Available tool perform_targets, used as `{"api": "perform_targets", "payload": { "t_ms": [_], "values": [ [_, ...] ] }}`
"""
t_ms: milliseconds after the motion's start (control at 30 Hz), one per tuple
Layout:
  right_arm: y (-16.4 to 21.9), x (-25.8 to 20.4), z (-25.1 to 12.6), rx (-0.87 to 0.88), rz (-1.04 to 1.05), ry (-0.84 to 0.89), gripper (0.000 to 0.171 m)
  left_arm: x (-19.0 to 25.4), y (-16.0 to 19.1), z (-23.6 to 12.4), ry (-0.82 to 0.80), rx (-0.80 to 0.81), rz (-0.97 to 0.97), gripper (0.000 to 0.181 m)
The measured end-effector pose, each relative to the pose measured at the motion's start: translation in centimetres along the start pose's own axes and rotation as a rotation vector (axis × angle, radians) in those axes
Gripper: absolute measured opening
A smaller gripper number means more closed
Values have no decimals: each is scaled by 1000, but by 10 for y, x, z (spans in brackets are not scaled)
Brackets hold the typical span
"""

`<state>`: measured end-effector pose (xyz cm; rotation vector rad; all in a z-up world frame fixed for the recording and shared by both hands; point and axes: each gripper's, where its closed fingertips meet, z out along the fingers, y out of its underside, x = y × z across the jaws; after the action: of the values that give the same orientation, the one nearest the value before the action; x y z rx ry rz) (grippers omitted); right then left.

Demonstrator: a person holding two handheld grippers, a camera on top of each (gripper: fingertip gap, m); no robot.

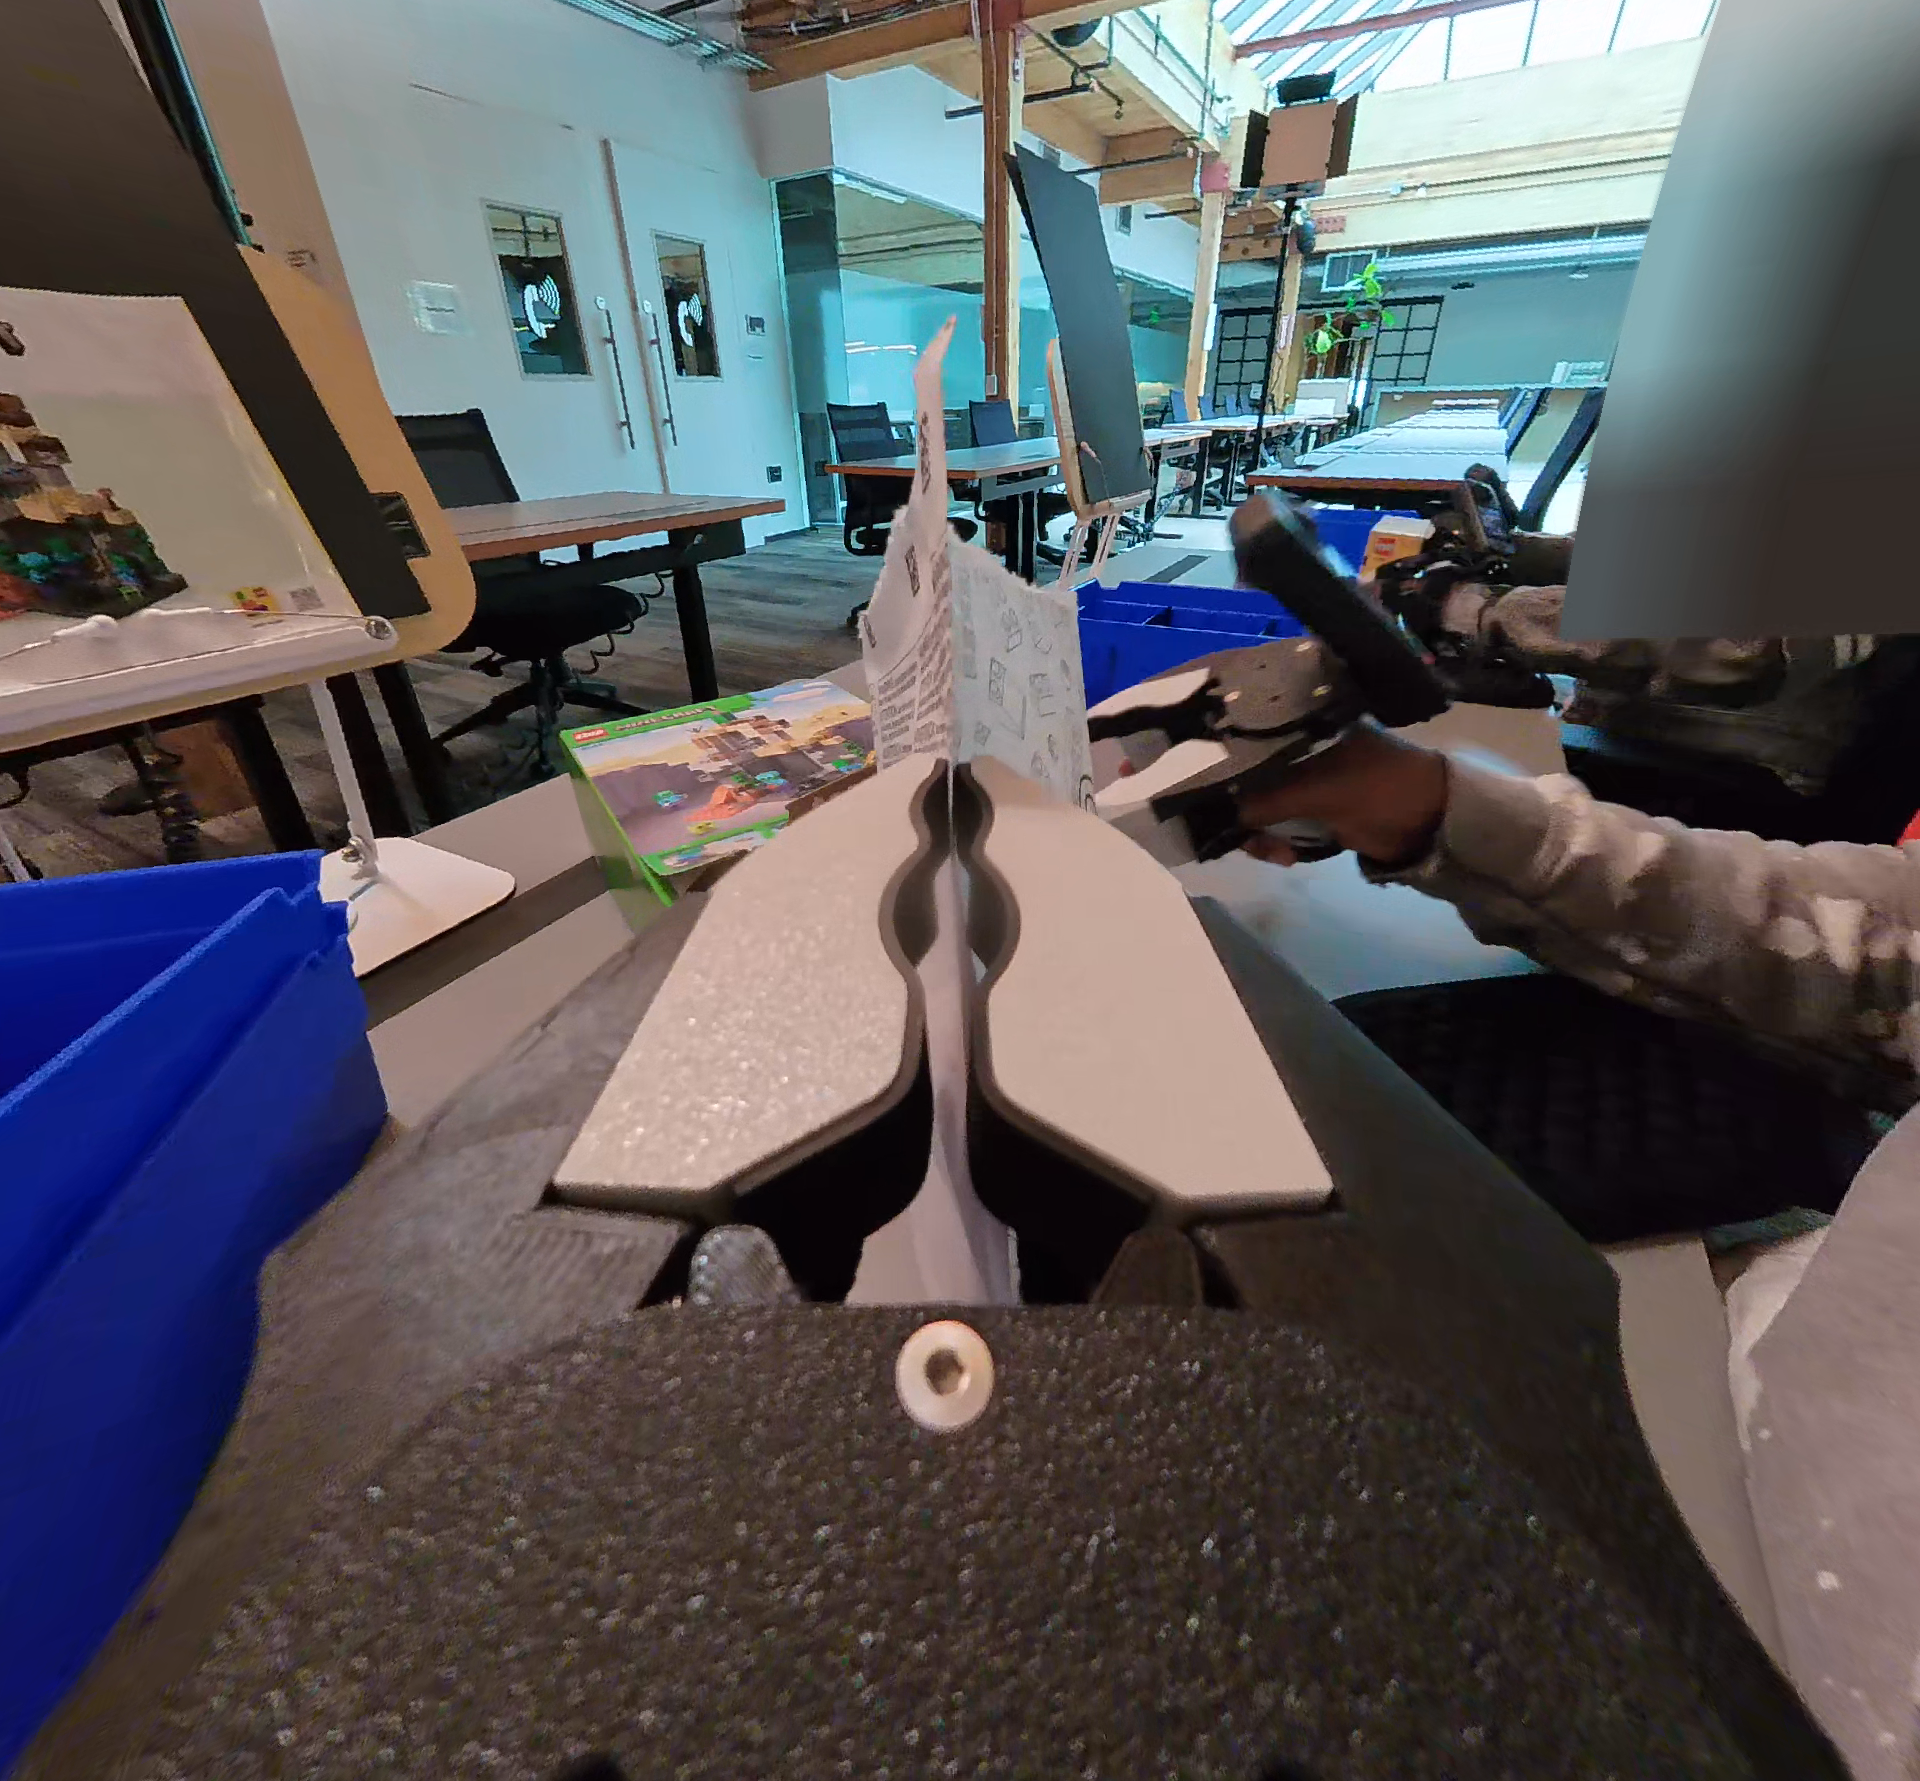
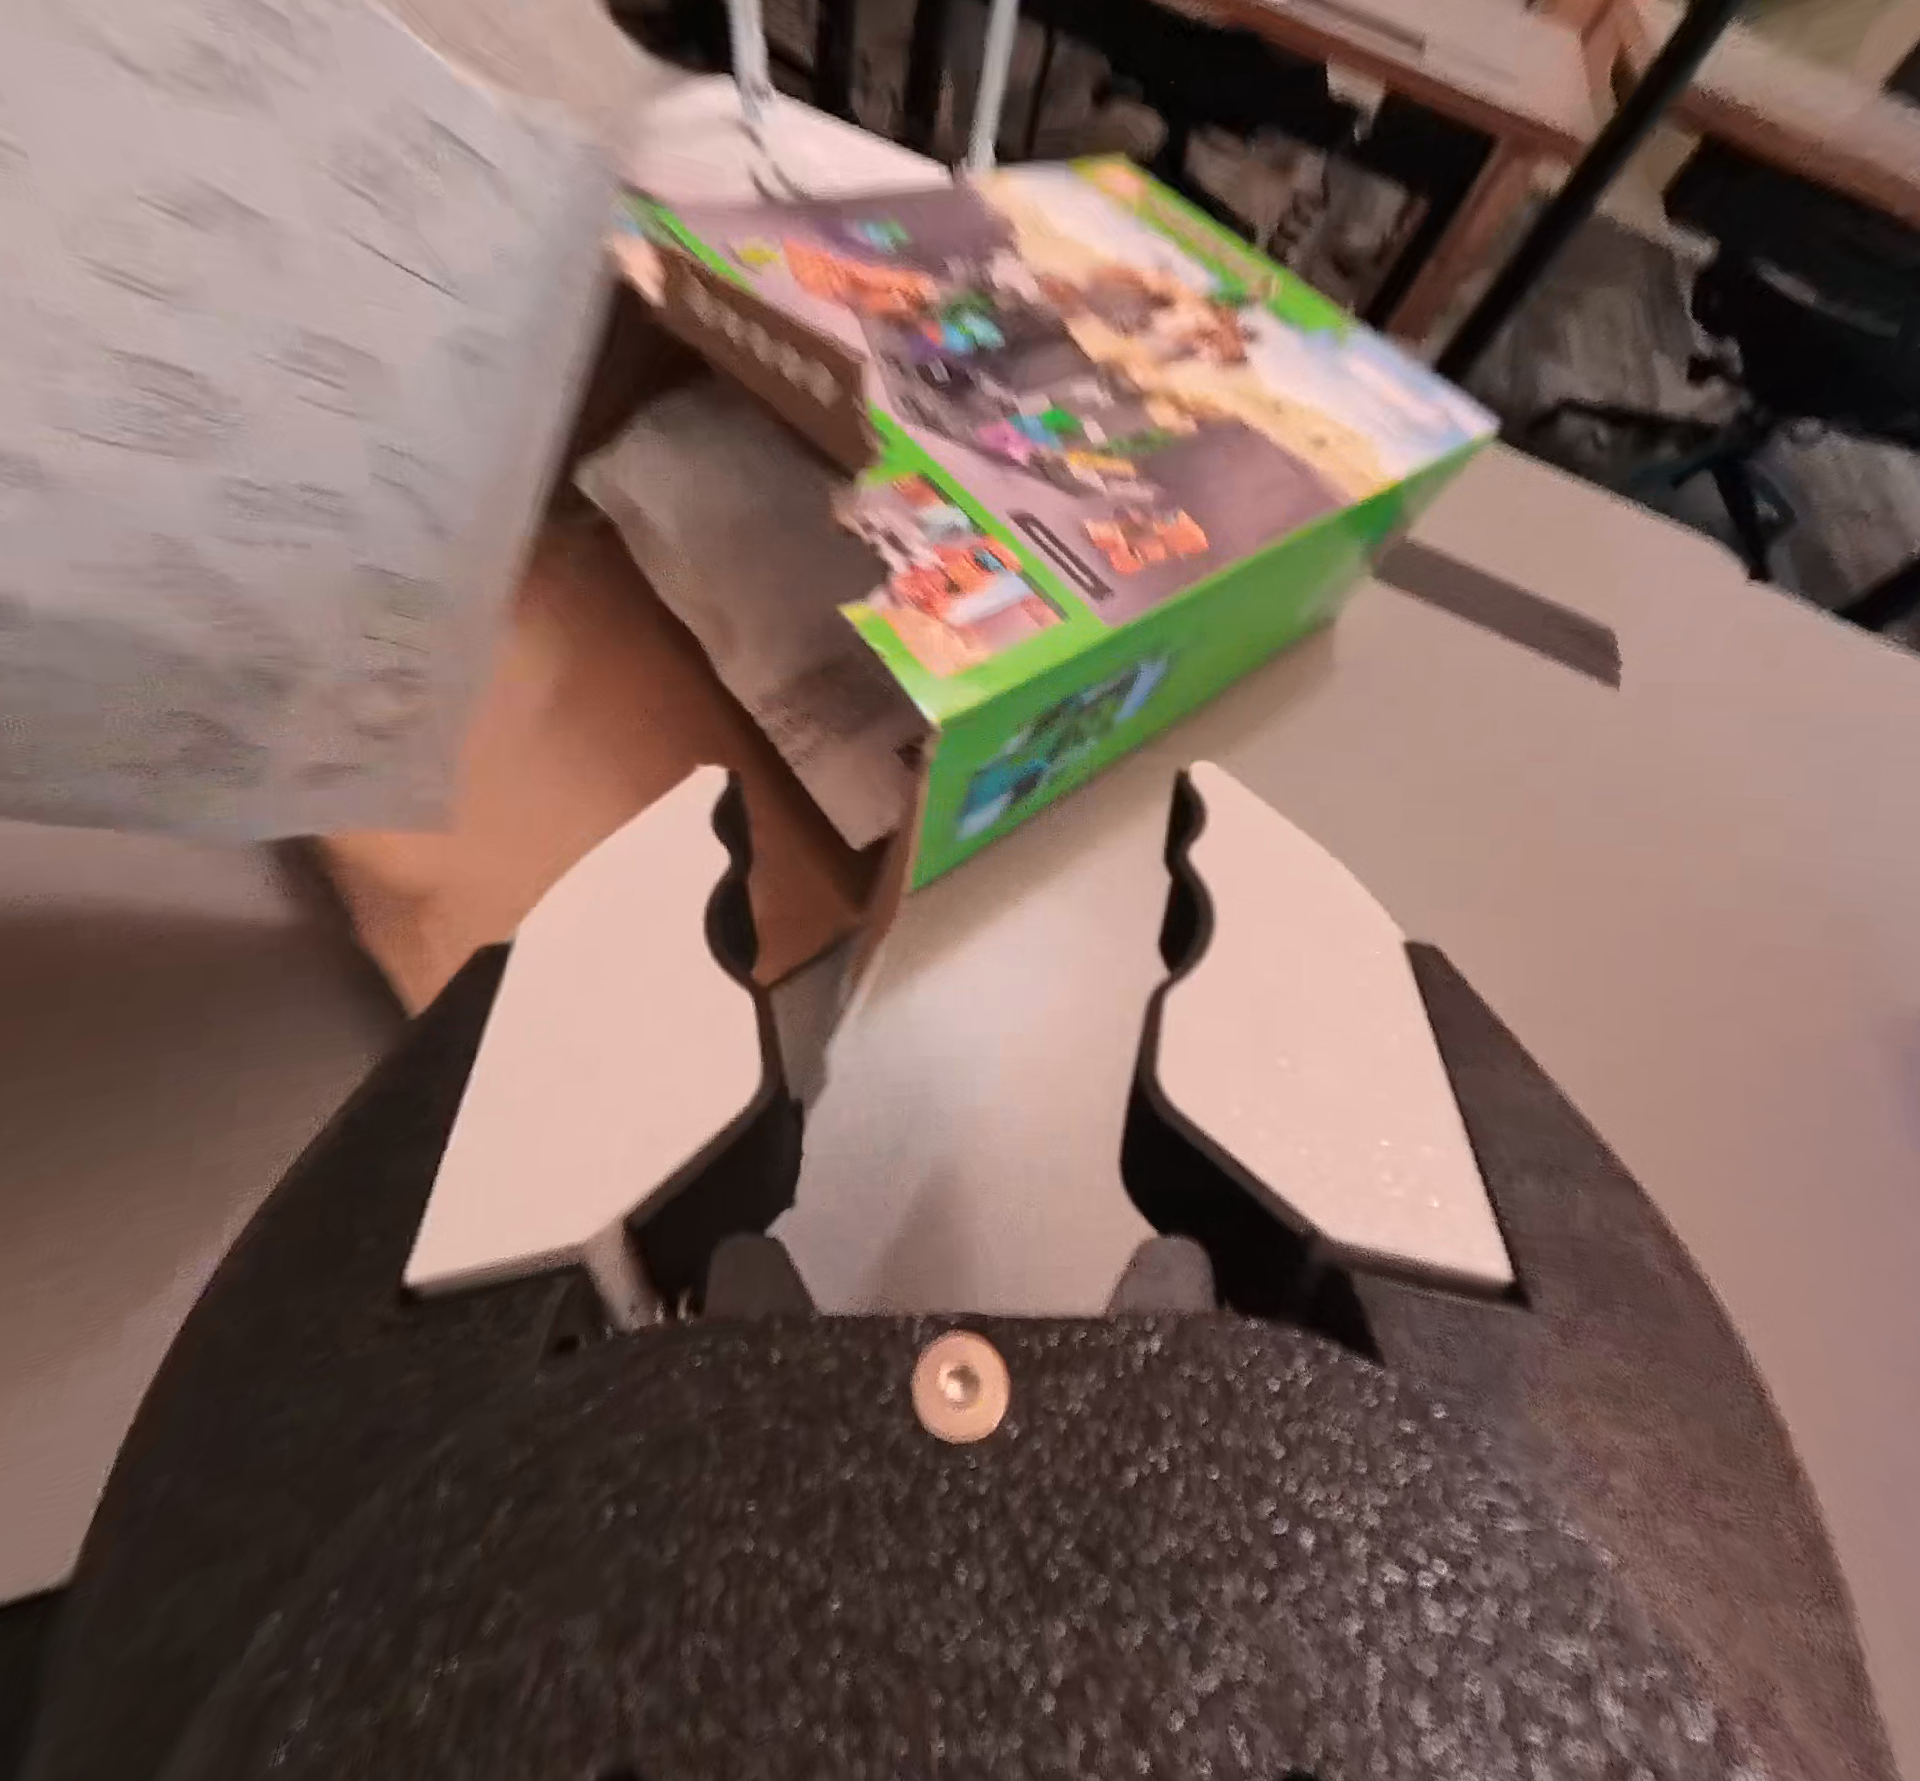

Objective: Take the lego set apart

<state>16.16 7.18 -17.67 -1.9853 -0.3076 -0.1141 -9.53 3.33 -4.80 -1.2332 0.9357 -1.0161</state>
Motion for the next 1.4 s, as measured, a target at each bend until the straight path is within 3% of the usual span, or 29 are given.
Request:
{"api": "perform_targets", "payload": {
  "t_ms": [100, 233, 433, 567, 633, 733, 1067, 1133, 1267, 1400],
  "values": [
    [20, 5, 28, -76, 14, -12, 72, -1, -3, -5, -21, 12, 11, 0],
    [24, 5, 41, -108, -16, -46, 17, -12, -9, -10, -89, 43, 41, 0],
    [20, 5, 48, -120, -67, -46, 16, -10, -6, 7, -173, 56, 338, 0],
    [17, 4, 48, -112, -46, -64, 16, 17, 52, 34, -122, -86, 734, 0],
    [17, 4, 48, -111, -34, -76, 16, 34, 94, 44, -35, -186, 791, 1],
    [18, 4, 48, -110, -29, -87, 16, 54, 123, 54, 55, -276, 774, 1],
    [19, 4, 47, -110, -26, -97, 16, 92, 146, 56, 264, -409, 558, 0],
    [20, 4, 47, -112, -29, -95, 16, 101, 152, 56, 310, -440, 484, 7],
    [20, 4, 47, -111, -28, -99, 16, 121, 119, 52, 416, -348, 229, 26],
    [22, 3, 47, -111, -26, -105, 16, 86, 68, 55, 322, -281, 0, 23]
  ]
}}
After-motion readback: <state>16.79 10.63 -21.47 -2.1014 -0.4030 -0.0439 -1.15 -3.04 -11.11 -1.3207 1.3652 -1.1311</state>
